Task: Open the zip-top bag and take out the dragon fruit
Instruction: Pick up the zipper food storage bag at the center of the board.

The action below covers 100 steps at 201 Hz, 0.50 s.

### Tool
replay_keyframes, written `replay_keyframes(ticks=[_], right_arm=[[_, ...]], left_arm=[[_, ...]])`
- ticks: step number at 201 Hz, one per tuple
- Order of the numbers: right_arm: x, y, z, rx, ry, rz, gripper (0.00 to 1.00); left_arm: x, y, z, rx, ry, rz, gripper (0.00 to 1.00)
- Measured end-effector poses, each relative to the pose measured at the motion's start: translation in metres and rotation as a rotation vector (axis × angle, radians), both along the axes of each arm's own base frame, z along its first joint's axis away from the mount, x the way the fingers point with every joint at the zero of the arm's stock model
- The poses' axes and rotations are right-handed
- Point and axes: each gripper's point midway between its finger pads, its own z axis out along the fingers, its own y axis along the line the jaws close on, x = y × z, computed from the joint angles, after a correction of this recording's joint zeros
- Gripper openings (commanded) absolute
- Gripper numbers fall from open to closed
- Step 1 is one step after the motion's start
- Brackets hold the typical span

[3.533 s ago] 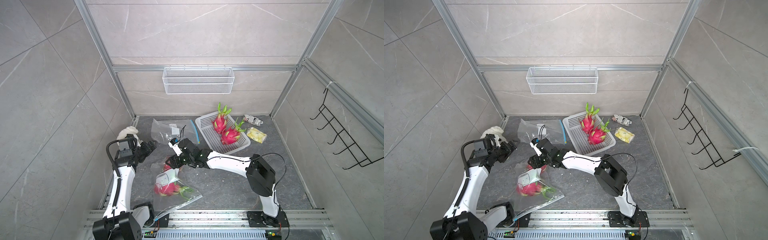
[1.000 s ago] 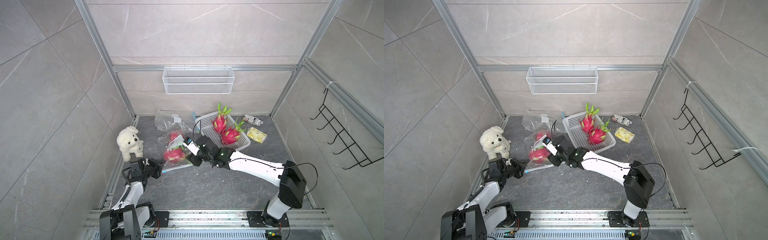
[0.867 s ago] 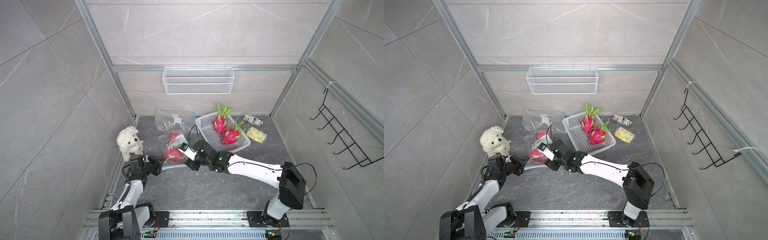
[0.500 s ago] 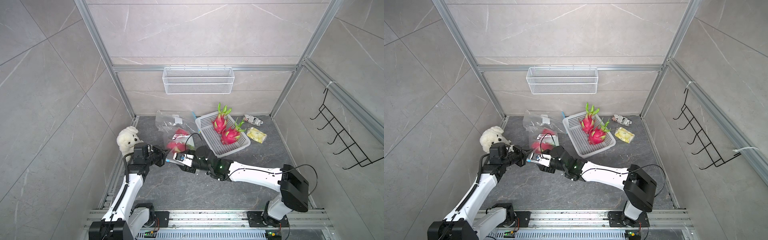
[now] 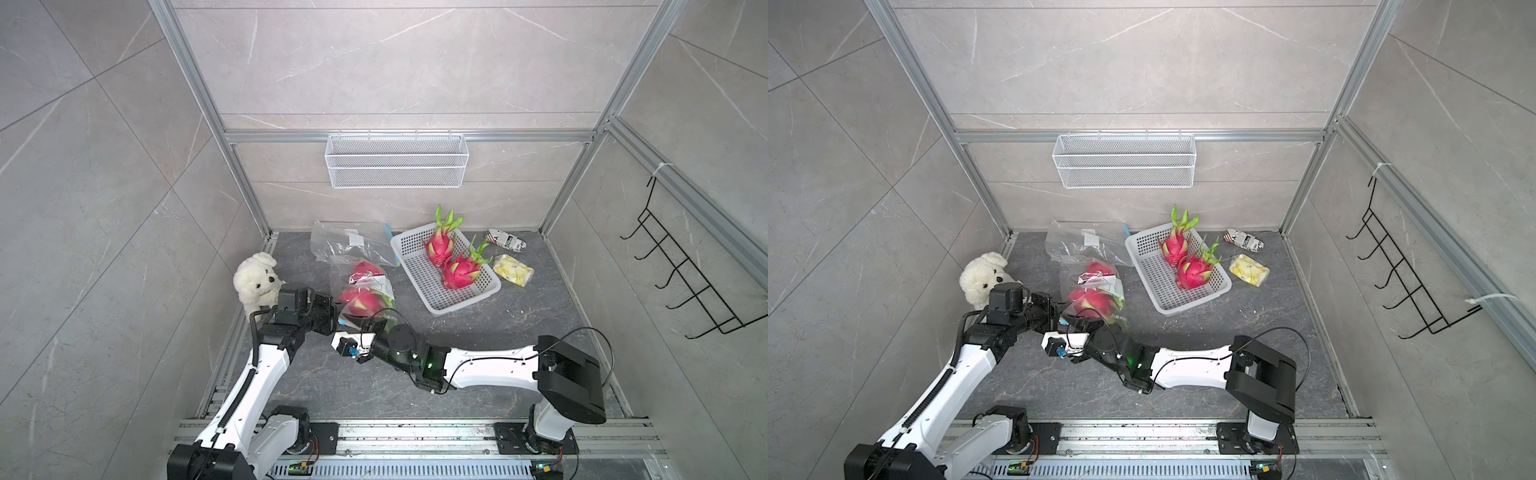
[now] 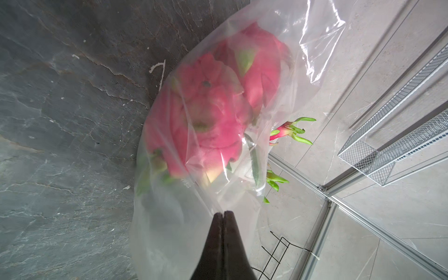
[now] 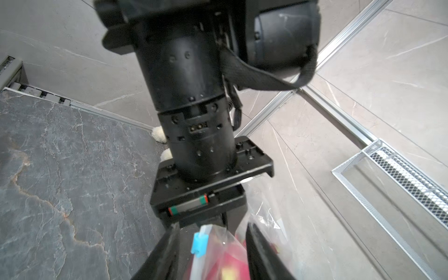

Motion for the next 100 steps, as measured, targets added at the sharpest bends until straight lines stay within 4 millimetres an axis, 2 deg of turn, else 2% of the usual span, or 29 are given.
replay_keyframes(ticks=[20,44,100], right_arm=[[-0.006,0.002,-0.006,0.009,-0.004,-0.023,0.45],[0.0,-0.005,-0.01,0.024,0.002,-0.072,0.44],[0.006,-0.011,-0.009,0.045,0.019,-0.12,0.32]], left_arm=[[0.0,0.002,-0.002,-0.002,0.015,0.017,0.0],[0.0,0.003,-0.004,-0.002,0.027,0.029,0.0],[0.0,0.004,-0.004,-0.009,0.038,0.043,0.0]])
